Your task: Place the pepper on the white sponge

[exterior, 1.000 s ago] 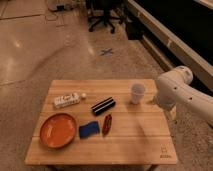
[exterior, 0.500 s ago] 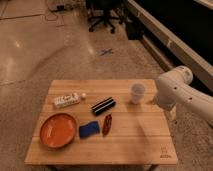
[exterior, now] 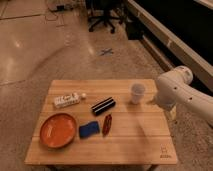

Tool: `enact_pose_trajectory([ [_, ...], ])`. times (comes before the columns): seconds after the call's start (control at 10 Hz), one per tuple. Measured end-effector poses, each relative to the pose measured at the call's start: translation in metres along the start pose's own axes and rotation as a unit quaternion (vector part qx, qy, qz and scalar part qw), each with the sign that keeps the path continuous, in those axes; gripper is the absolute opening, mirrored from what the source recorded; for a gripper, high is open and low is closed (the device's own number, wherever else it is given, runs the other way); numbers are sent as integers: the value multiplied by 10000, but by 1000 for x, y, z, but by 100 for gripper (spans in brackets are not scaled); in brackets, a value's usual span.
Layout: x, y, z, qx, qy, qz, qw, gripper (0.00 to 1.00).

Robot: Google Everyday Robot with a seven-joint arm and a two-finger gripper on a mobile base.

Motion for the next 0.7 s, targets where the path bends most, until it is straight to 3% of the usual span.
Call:
enact_pose_trajectory([
  [0.1,-4,-2,1,-44,-42,-96,9999,80],
  [0.4,-56,-50,5,89,-331,-850,9958,80],
  [0.7,-116,-99,13,264,-614,-1499,9864,80],
])
